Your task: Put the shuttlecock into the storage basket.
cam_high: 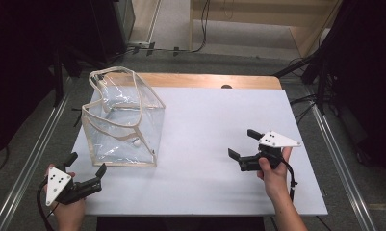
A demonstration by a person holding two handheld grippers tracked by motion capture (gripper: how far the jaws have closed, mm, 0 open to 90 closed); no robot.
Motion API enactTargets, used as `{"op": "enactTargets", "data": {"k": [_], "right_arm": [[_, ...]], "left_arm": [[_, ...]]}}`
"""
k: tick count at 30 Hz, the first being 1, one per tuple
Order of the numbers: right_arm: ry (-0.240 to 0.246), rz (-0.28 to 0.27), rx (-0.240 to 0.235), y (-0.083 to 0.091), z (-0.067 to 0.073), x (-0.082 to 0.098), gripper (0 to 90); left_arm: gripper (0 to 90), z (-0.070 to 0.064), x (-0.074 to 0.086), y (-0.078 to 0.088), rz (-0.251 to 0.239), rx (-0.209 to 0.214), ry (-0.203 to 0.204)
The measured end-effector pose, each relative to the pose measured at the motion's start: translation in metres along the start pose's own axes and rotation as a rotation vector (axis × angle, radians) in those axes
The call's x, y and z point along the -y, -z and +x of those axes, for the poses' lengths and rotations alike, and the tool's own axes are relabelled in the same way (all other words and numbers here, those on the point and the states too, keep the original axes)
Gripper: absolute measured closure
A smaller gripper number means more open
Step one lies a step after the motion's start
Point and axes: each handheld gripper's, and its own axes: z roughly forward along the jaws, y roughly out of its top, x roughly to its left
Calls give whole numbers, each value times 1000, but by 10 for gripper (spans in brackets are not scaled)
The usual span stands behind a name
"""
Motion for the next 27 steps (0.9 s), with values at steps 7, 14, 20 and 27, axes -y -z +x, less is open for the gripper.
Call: {"op": "enactTargets", "data": {"k": [7,14,20,27], "right_arm": [[-26,4,33,11,-10,15,0],[-56,13,62,21,-21,28,0],[-65,12,96,32,-28,37,0],[-74,22,129,44,-36,46,0]], "left_arm": [[17,0,0,0,3,0,-3],[17,0,0,0,3,0,-3],[17,-1,0,0,4,0,-4],[17,-1,0,0,3,0,-5]]}}
